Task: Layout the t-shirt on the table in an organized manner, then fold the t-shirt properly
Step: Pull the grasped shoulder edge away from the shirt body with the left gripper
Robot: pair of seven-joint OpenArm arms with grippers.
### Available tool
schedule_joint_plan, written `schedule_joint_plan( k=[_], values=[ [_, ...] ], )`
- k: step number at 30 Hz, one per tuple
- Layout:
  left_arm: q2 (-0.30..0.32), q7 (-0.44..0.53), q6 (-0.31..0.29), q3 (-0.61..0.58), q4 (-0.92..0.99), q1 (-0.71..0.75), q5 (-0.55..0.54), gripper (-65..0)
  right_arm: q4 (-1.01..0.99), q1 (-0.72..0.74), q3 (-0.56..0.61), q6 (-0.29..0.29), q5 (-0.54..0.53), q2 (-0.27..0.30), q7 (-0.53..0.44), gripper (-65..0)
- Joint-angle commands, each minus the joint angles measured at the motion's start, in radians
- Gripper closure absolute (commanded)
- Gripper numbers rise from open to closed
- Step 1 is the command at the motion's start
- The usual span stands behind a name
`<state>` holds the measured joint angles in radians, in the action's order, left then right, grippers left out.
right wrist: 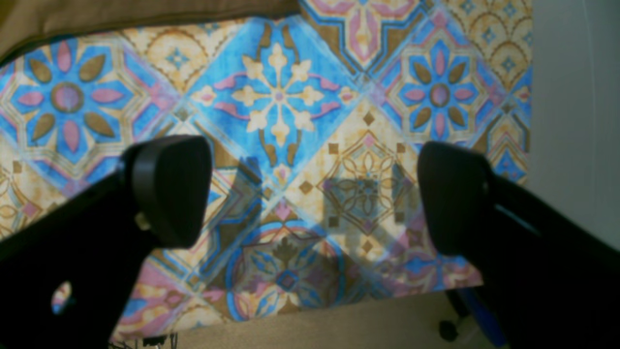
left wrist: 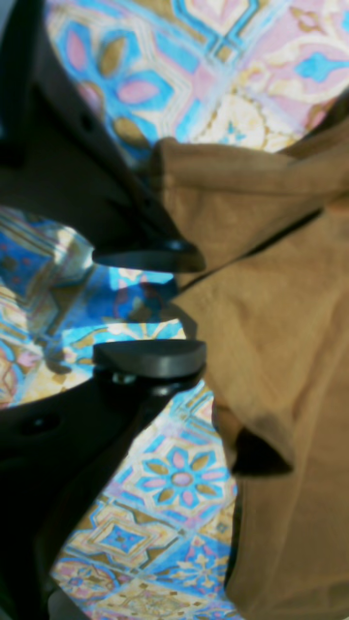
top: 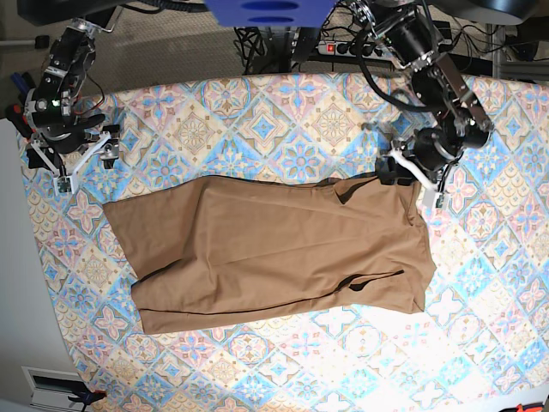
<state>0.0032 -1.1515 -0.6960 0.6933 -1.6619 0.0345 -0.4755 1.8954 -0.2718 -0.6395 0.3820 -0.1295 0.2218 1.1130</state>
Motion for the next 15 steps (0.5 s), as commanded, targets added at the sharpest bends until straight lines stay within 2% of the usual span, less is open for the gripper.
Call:
schedule_joint_plan(
  k=[1, 9, 15],
  values=[
    [0.01, 0.014, -0.002, -0.002, 0.016, -0.021, -0.021, -20.8, 0.019, 0.006, -0.004, -0.002, -0.006, 0.018, -0.015, -65.0],
    [0.011, 0.014, -0.002, -0.002, 0.027, -0.025, -0.013, -20.8, 0.019, 0.006, -0.006, -0.002, -0.006, 0.018, -0.015, -65.0],
    [0.002, 0.015, -0.002, -0.002, 0.03, -0.058, 0.117, -20.7, 0.019, 0.006, -0.006, -0.002, -0.006, 0.018, -0.015, -65.0]
  ],
)
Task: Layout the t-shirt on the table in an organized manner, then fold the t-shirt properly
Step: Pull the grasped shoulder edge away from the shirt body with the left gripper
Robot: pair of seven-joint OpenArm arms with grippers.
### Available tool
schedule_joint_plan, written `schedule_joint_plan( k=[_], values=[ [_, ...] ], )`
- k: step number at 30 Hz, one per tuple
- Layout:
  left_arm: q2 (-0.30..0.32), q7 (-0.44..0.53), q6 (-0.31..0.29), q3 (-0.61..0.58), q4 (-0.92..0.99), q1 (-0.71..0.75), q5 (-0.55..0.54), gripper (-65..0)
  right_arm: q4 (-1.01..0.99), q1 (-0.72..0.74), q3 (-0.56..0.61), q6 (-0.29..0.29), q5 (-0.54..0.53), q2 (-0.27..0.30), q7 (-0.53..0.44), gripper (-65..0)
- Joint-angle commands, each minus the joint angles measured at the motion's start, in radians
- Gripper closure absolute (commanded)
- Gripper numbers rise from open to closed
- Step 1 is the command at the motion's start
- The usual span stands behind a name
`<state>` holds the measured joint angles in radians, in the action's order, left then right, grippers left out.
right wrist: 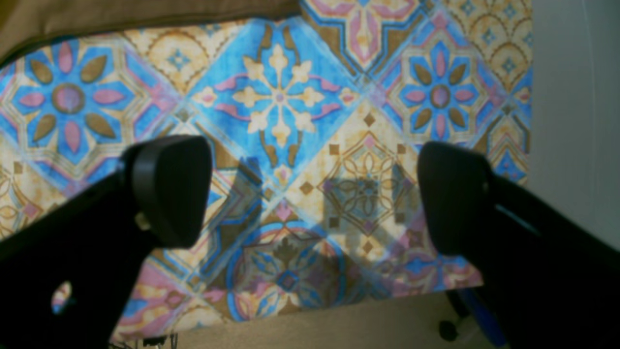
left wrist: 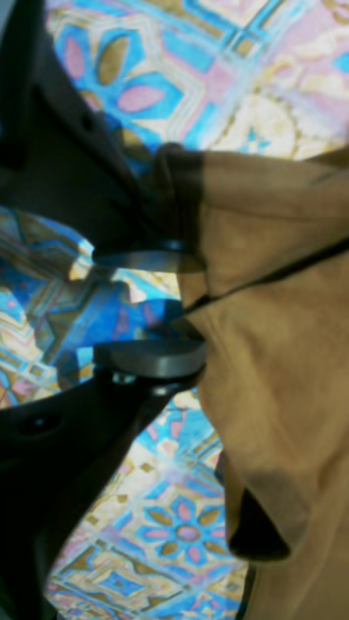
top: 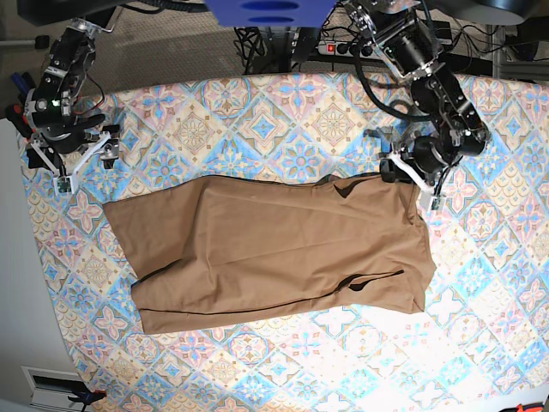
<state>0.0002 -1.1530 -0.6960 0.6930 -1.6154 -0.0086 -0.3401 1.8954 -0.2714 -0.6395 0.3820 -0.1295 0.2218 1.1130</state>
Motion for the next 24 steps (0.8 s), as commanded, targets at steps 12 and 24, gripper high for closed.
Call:
schedule_joint_plan(
  k=[12, 24],
  values=[
    [-0.019, 0.017, -0.002, -0.094, -0.023, -0.021, -0.015, 0.0, 0.019, 0.005, -0.006, -0.002, -0.006, 0.018, -0.015, -65.0],
    [-0.024, -0.118, -0.002, -0.101, -0.345, -0.018, -0.021, 0.0, 0.019, 0.013, -0.006, -0.002, -0.006, 0.018, -0.015, -65.0]
  ],
)
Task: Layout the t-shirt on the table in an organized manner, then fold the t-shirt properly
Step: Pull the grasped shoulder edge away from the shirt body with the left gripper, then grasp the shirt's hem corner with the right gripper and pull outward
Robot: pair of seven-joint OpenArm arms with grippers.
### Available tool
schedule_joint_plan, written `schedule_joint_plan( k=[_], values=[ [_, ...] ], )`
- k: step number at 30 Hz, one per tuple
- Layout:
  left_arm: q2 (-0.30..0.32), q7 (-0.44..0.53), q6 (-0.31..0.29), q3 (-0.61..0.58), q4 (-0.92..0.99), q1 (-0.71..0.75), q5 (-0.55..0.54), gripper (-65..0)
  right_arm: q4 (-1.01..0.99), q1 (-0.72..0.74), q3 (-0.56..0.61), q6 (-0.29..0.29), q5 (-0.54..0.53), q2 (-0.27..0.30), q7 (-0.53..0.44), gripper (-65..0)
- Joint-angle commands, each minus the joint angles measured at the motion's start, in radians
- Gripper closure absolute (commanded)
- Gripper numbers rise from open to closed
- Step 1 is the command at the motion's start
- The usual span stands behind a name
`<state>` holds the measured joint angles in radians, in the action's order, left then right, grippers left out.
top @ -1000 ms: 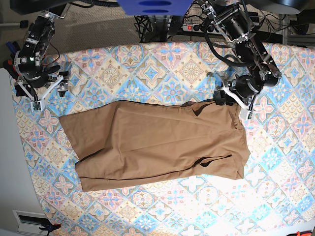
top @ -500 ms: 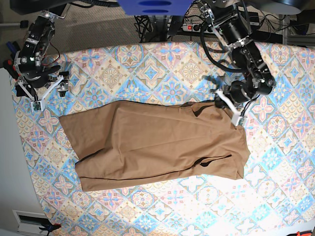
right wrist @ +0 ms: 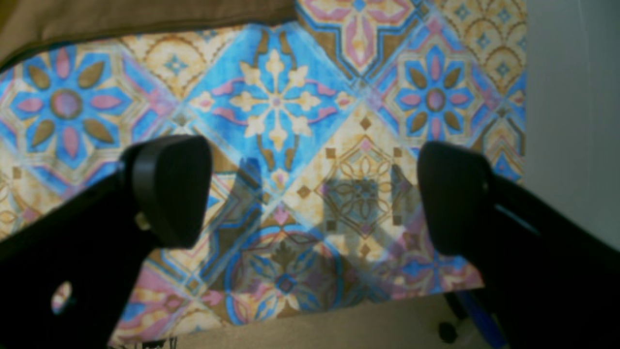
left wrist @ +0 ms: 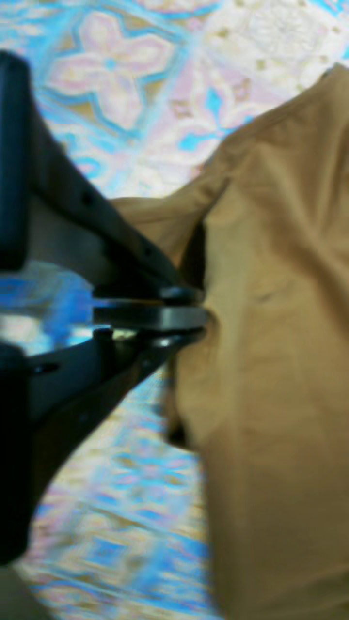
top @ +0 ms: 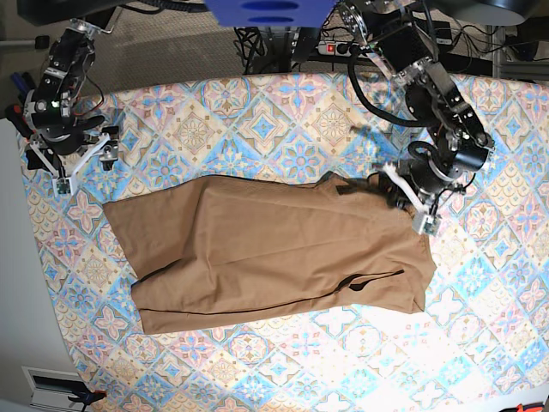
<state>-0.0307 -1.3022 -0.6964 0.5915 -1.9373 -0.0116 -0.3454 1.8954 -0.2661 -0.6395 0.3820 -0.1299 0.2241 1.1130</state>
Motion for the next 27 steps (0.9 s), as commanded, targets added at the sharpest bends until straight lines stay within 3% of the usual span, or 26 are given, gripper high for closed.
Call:
schedule_joint_plan(
  k=[1, 4, 7, 13, 20, 25, 27],
  values=[
    [0.008, 0.002, -0.002, 0.0, -0.049, -0.011, -0.016, 0.0, 0.019, 0.008, -0.006, -0.002, -0.006, 0.016, -0.015, -65.0],
    [0.012, -0.041, -0.002, 0.005, -0.087, 0.026, -0.016, 0.0, 0.016, 0.009, -0.006, -0.002, -0.009, 0.014, -0.017, -65.0],
    [0.064, -0.046, -0.002, 0.002, -0.087, 0.085, -0.016, 0.0, 0.013, 0.011, -0.007, -0.001, -0.011, -0.028, -0.023, -65.0],
    [0.13, -0.04, -0.002, 0.002, -0.095, 0.223, -0.016, 0.0, 0.01, 0.078, -0.006, 0.001, -0.014, -0.045, -0.156, -65.0],
    [0.185, -0.038, -0.002, 0.008, -0.095, 0.29, -0.008, 0.0, -0.081, 0.093, -0.006, 0.002, -0.015, -0.079, -0.17, -65.0],
    [0.186, -0.038, -0.002, 0.009, -0.095, 0.29, -0.008, 0.0, -0.207, 0.192, -0.032, 0.097, -0.179, -0.073, -0.162, -65.0],
    [0.186, -0.038, -0.002, 0.009, -0.095, 0.29, -0.008, 0.0, -0.237, 0.221, -0.076, 0.108, -0.216, -0.073, -0.161, -65.0]
  ],
)
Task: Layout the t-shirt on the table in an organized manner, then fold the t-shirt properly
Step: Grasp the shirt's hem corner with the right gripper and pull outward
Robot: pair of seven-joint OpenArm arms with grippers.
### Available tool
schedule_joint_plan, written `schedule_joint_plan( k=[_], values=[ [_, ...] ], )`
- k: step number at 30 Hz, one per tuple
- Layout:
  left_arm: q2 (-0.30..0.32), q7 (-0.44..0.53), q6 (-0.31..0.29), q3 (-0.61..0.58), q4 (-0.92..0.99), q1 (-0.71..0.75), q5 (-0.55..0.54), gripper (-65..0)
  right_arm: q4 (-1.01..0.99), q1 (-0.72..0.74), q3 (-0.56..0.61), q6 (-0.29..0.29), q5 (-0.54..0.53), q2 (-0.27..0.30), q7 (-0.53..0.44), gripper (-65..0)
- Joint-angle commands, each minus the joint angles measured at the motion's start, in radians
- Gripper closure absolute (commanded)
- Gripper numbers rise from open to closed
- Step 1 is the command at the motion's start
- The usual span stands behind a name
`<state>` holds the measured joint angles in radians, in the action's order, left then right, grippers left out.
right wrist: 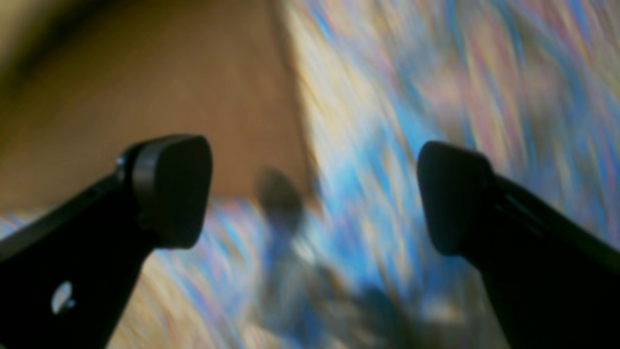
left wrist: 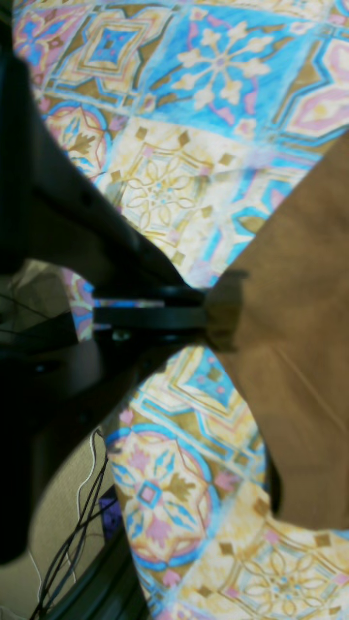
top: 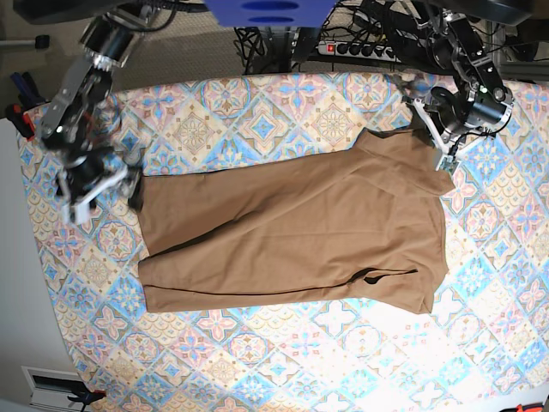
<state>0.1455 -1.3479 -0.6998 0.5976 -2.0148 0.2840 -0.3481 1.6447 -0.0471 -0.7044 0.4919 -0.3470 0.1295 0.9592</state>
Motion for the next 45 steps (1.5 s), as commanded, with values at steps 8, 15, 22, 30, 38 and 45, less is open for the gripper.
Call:
schedule_joint_plan(
  k=[8, 15, 22, 30, 38, 45],
  values=[
    [0.007, 0.008, 0.002, 0.003, -0.017, -0.007, -0.006, 0.0, -0.12, 0.006, -0.033, 0.05, -0.01, 0.022, -0.015, -65.0],
    [0.009, 0.008, 0.002, 0.003, -0.017, -0.009, -0.006, 0.0, -0.188, 0.006, -0.033, 0.052, -0.01, 0.022, -0.016, -65.0],
    [0.007, 0.008, 0.002, 0.003, -0.017, -0.009, -0.006, 0.0, -0.246, 0.006, -0.031, 0.052, -0.008, 0.022, -0.016, -65.0],
    [0.004, 0.008, 0.002, 0.003, -0.017, -0.01, -0.006, 0.0, -0.238, 0.006, -0.004, 0.052, -0.008, 0.003, -0.009, -65.0],
    [0.003, 0.008, 0.002, 0.003, -0.017, -0.012, -0.006, 0.0, -0.235, 0.0, 0.119, 0.052, -0.008, -0.006, -0.016, -65.0],
    [0.003, 0.008, 0.002, 0.003, -0.017, -0.012, -0.006, 0.0, -0.235, 0.0, 0.134, 0.052, -0.008, -0.006, -0.016, -61.2]
  ],
)
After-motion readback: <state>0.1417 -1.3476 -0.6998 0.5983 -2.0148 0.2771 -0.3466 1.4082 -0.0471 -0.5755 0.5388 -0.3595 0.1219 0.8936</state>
